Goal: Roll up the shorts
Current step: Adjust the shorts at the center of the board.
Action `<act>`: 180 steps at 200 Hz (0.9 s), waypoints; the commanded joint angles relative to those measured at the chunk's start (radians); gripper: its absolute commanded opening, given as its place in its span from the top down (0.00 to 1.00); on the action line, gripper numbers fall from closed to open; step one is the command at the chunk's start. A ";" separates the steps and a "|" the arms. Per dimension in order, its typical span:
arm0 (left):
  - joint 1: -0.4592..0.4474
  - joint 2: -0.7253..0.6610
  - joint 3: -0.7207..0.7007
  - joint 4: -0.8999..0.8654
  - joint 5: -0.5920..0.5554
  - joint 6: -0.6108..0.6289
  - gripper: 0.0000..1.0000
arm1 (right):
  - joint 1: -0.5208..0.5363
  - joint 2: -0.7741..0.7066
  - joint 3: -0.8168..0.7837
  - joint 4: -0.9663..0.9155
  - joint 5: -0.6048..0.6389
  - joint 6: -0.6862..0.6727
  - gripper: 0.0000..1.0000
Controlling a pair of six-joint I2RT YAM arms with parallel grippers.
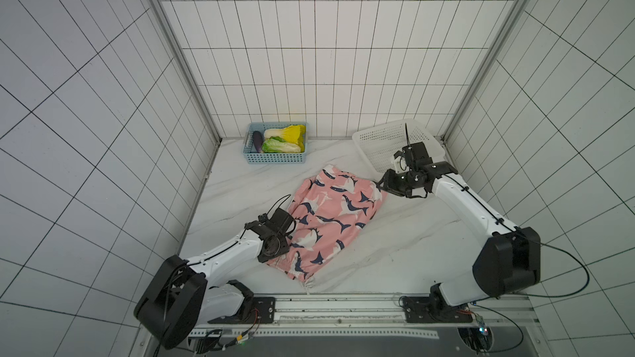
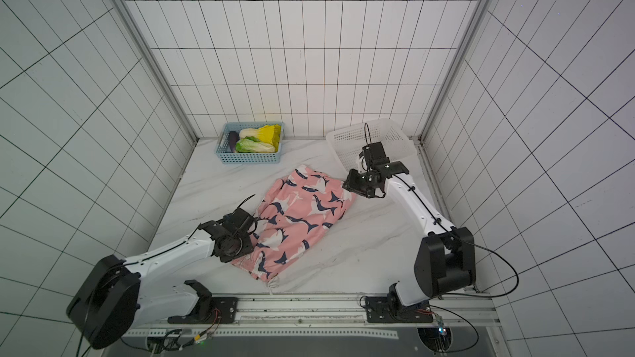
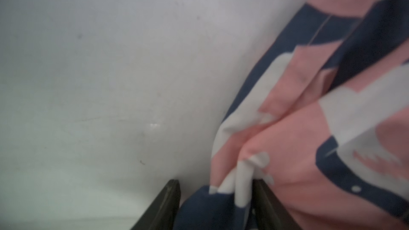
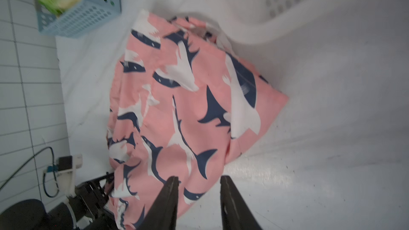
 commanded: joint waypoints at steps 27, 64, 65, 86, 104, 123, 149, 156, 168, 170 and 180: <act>-0.050 0.058 -0.020 0.106 0.054 -0.014 0.61 | 0.143 0.026 -0.169 0.103 -0.037 0.025 0.73; -0.073 0.071 -0.010 0.139 0.065 -0.025 0.71 | 0.153 0.210 -0.084 0.162 -0.005 0.071 0.88; -0.074 0.071 -0.010 0.140 0.067 -0.026 0.71 | 0.153 0.215 -0.079 0.162 -0.001 0.071 0.88; -0.075 0.068 -0.010 0.159 0.077 -0.037 0.75 | 0.151 0.330 0.046 0.131 0.066 0.054 0.93; -0.076 0.063 -0.007 0.169 0.077 -0.046 0.75 | 0.145 0.432 0.177 0.083 0.127 0.022 0.93; -0.076 0.073 -0.008 0.196 0.086 -0.055 0.75 | 0.135 0.543 0.311 0.028 0.179 0.002 0.96; -0.076 0.115 0.012 0.226 0.091 -0.056 0.75 | 0.129 0.652 0.481 -0.011 0.272 -0.035 0.98; -0.078 0.128 0.021 0.239 0.096 -0.053 0.75 | 0.129 0.666 0.512 -0.012 0.290 -0.043 0.97; -0.081 0.145 0.042 0.255 0.105 -0.042 0.72 | 0.126 0.677 0.557 -0.046 0.328 -0.053 0.95; -0.081 0.148 0.046 0.257 0.106 -0.041 0.72 | 0.126 0.678 0.565 -0.050 0.331 -0.056 0.95; -0.082 0.148 0.064 0.258 0.105 -0.028 0.64 | 0.124 0.668 0.596 -0.079 0.343 -0.074 0.91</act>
